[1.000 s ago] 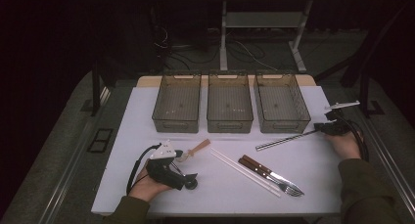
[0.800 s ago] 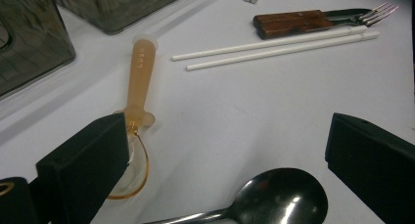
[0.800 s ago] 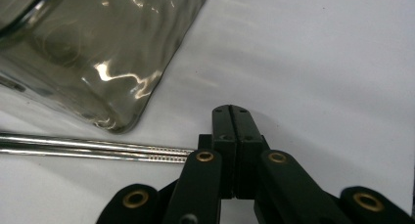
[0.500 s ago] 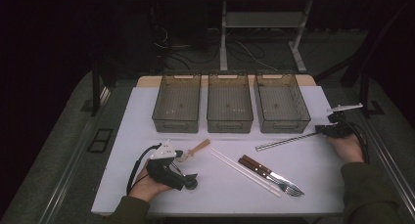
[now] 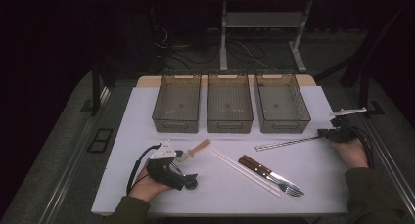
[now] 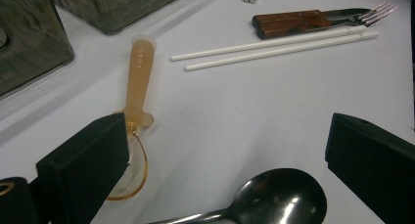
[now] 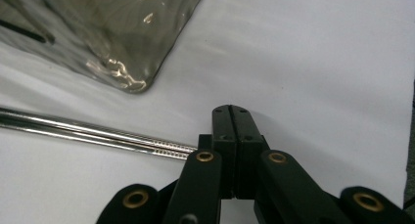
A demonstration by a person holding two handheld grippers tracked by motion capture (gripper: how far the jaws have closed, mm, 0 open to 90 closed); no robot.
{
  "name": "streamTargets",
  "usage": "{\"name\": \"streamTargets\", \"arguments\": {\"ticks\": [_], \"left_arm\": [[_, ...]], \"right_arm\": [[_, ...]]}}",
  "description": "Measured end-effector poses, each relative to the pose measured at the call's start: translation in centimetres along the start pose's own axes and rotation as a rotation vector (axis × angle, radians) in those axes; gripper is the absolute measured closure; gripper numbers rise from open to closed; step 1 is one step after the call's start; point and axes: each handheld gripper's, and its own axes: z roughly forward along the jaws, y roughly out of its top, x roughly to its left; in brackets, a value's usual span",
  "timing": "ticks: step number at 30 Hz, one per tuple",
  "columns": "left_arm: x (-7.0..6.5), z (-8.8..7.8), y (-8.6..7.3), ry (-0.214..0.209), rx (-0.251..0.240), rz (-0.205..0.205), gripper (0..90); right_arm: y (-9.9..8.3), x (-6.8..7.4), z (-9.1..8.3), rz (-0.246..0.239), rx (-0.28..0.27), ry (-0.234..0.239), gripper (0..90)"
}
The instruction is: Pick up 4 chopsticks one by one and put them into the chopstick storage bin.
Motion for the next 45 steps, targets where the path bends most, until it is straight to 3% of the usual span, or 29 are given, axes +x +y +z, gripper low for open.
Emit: {"name": "streamTargets", "arguments": {"ticks": [45], "left_arm": [[-0.2, -0.1, 0.0, -0.002, -0.004, -0.001, 1.2]], "right_arm": [[-3.9, 2.2, -3.9, -0.115, 0.082, 0.024, 89.8]]}}
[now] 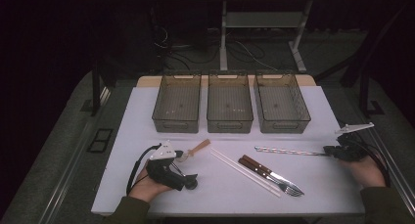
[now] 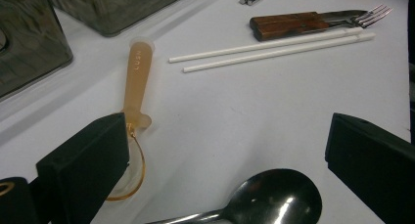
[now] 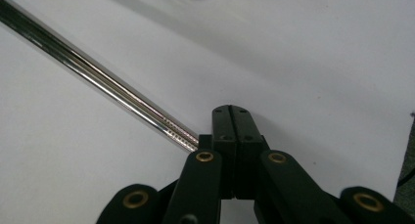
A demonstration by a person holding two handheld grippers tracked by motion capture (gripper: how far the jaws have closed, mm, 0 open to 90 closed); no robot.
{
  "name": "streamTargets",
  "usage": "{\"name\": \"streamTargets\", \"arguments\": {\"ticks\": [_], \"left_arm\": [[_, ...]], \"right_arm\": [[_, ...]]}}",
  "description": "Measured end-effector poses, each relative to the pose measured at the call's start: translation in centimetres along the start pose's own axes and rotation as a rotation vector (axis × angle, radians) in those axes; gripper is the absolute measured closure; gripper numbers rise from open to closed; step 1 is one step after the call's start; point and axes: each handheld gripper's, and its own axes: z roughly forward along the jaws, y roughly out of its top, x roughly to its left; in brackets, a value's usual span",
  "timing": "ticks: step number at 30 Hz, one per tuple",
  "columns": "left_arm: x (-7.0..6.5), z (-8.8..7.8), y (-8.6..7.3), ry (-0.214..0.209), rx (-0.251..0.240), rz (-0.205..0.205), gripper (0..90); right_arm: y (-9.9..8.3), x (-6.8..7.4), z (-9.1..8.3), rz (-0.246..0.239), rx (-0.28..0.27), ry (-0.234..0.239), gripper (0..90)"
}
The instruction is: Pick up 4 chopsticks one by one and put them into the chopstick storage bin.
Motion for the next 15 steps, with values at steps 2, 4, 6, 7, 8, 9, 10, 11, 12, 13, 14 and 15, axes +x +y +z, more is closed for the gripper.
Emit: {"name": "streamTargets", "arguments": {"ticks": [2, 4, 6, 7, 8, 9, 10, 11, 12, 13, 14, 15], "left_arm": [[0.0, 0.0, 0.0, 0.0, 0.001, 0.0, 1.2], [0.0, 0.0, 0.0, 0.0, 0.001, 0.0, 1.2], [0.0, 0.0, 0.0, 0.0, 0.001, 0.0, 1.2], [0.0, 0.0, 0.0, 0.001, 0.001, 0.0, 1.2], [0.0, 0.0, 0.0, 0.001, 0.0, -0.001, 1.2], [0.0, 0.0, 0.0, 0.001, 0.0, -0.001, 1.2], [0.0, 0.0, 0.0, 0.001, 0.001, -0.001, 1.2], [0.0, 0.0, 0.0, 0.0, 0.001, 0.0, 1.2], [0.0, 0.0, 0.0, 0.0, 0.001, 0.0, 1.2], [0.0, 0.0, 0.0, 0.001, 0.002, 0.0, 1.2], [0.0, 0.0, 0.0, 0.0, 0.001, 0.0, 1.2], [0.0, 0.0, 0.0, 0.0, 0.001, 0.0, 1.2]], "right_arm": [[-0.2, 0.2, -0.2, -0.001, 0.004, 0.005, 89.8], [-0.3, 0.3, -0.3, -0.007, 0.005, 0.009, 89.8], [-0.5, 0.4, -0.4, -0.011, 0.009, 0.012, 89.8], [-0.6, 0.5, -0.5, -0.015, 0.012, 0.014, 89.8], [-0.7, 0.6, -0.6, -0.017, 0.012, 0.015, 89.8], [-0.8, 0.7, -0.7, -0.022, 0.014, 0.017, 89.8], [-0.9, 0.8, -0.7, -0.022, 0.016, 0.02, 89.8], [-1.0, 0.8, -0.8, -0.025, 0.019, 0.022, 89.8], [-1.1, 0.9, -0.9, -0.031, 0.019, 0.023, 89.8], [-1.1, 1.0, -1.0, -0.034, 0.02, 0.024, 89.8], [-1.2, 1.1, -1.1, -0.036, 0.023, 0.027, 89.8], [-1.3, 1.1, -1.1, -0.038, 0.023, 0.029, 89.8]]}}
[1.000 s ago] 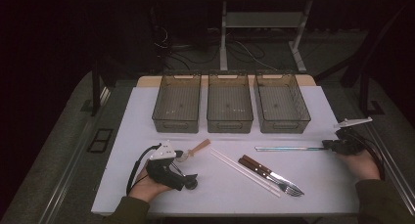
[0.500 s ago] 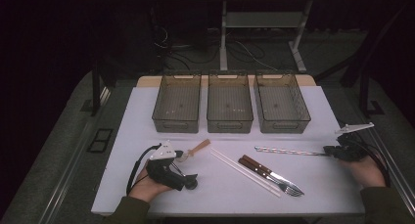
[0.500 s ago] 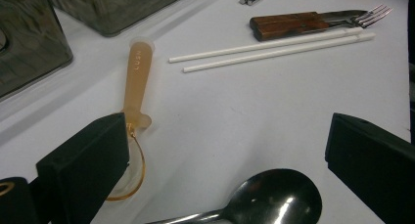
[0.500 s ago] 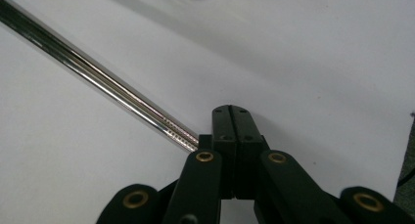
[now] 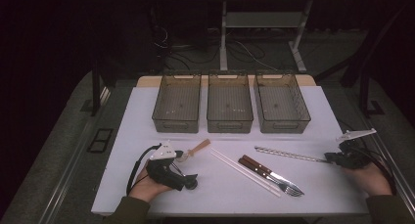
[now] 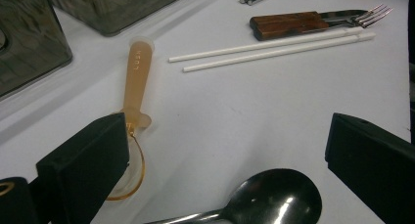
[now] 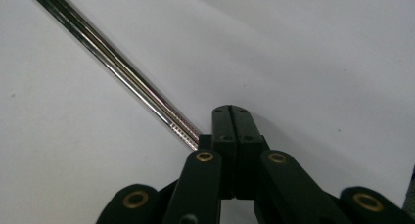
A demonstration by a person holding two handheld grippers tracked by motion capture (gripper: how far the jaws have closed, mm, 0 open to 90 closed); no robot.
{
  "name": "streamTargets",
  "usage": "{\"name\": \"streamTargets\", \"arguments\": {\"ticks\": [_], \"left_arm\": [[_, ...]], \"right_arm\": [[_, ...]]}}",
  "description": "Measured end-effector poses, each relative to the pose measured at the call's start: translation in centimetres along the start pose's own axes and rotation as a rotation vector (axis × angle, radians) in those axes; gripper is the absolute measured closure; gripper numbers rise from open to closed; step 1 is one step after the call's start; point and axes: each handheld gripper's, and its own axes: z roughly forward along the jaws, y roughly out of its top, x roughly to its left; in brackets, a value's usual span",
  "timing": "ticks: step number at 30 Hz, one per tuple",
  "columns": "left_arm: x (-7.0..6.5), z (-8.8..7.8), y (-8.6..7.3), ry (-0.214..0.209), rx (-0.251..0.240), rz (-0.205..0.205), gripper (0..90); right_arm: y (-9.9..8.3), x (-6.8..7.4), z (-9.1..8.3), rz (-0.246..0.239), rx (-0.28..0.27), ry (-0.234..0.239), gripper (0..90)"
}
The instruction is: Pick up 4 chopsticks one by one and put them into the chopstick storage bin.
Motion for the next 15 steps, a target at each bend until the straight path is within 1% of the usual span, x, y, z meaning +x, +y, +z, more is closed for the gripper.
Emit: {"name": "streamTargets", "arguments": {"ticks": [9, 15], "left_arm": [[0.0, 0.0, 0.0, 0.0, 0.002, 0.0, 1.2], [-0.1, 0.0, 0.0, -0.004, 0.004, 0.004, 1.2]], "right_arm": [[-0.9, 1.0, -0.7, -0.027, 0.007, 0.023, 89.8], [-1.6, 1.8, -1.2, -0.068, 0.014, 0.046, 89.8]]}}
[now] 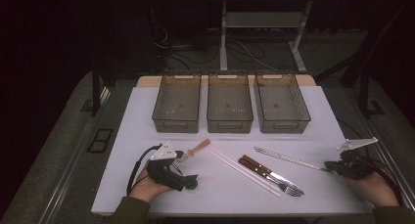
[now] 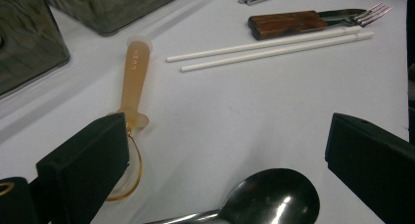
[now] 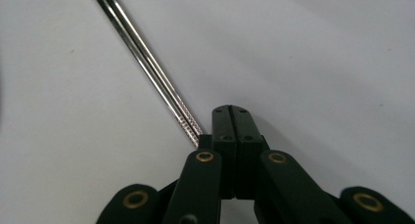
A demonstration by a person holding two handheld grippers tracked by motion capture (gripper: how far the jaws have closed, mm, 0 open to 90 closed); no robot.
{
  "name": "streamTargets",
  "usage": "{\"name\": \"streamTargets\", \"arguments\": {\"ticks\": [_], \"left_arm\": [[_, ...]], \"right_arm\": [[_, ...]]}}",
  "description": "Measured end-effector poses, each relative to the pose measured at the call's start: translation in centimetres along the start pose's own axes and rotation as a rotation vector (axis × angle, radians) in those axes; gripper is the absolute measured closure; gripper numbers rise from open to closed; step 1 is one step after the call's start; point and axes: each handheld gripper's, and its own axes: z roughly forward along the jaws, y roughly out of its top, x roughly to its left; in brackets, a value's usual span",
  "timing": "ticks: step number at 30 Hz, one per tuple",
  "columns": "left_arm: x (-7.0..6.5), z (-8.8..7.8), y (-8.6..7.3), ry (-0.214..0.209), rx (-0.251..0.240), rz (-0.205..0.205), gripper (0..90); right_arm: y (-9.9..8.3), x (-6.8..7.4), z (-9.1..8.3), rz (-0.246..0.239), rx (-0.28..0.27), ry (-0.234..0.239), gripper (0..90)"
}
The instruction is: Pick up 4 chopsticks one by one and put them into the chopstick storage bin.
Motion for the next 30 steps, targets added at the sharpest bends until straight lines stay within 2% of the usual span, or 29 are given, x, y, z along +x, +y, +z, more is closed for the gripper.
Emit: {"name": "streamTargets", "arguments": {"ticks": [22, 30], "left_arm": [[0.0, 0.1, 0.0, -0.002, 0.003, 0.002, 1.3], [0.0, 0.1, 0.0, -0.001, 0.002, 0.0, 1.3]], "right_arm": [[-1.8, 3.2, -1.3, -0.072, 0.017, 0.078, 89.8], [-1.8, 3.2, -1.3, -0.086, 0.016, 0.081, 89.7]]}}
